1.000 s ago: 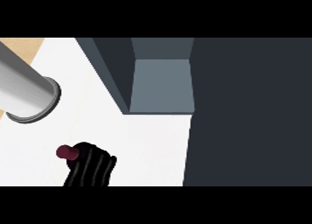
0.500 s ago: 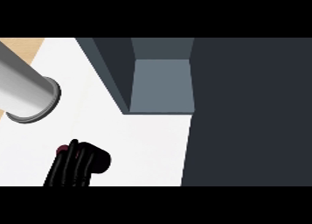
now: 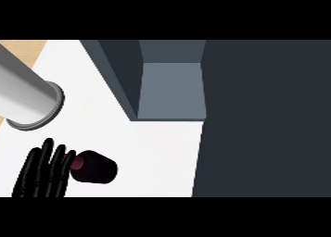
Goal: Pick up the wine, place it into the cabinet and close the cabinet
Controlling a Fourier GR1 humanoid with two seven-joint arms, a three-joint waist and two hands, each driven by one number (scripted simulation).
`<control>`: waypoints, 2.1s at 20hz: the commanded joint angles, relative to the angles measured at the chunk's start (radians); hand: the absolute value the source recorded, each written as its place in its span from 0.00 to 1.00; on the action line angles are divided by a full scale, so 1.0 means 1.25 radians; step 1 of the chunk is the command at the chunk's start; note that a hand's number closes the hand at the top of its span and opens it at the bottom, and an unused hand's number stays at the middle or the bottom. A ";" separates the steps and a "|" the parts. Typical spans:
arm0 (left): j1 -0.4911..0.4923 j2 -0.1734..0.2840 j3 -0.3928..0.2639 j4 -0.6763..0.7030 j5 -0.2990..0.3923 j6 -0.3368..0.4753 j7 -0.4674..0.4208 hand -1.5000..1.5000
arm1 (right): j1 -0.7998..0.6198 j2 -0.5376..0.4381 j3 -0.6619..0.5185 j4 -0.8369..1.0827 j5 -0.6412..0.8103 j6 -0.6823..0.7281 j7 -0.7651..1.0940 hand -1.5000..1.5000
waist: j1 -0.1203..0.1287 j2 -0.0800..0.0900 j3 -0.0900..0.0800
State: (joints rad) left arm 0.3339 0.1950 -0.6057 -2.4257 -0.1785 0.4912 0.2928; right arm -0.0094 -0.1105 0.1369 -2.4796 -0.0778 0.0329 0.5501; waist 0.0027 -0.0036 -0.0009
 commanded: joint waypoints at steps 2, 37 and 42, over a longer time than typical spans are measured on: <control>0.078 0.029 0.083 -0.057 0.153 -0.035 -0.092 0.00 | 0.042 0.017 0.029 -0.098 -0.003 -0.011 0.030 0.00 | 0.001 -0.001 -0.001; 0.093 -0.023 0.431 0.471 0.428 -0.414 -0.429 0.00 | -0.005 0.021 -0.004 -0.100 -0.015 0.010 0.085 0.00 | -0.002 0.001 0.001; 0.077 -0.013 0.456 0.519 0.439 -0.445 -0.436 0.00 | 0.032 0.025 0.004 -0.131 -0.026 0.022 0.080 0.00 | -0.003 0.001 0.001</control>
State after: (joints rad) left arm 0.3890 0.1672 -0.0532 -1.7908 0.3509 -0.0168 -0.2286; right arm -0.0548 -0.0960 0.1116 -2.4971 -0.0755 0.0515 0.6361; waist -0.0031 -0.0018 -0.0003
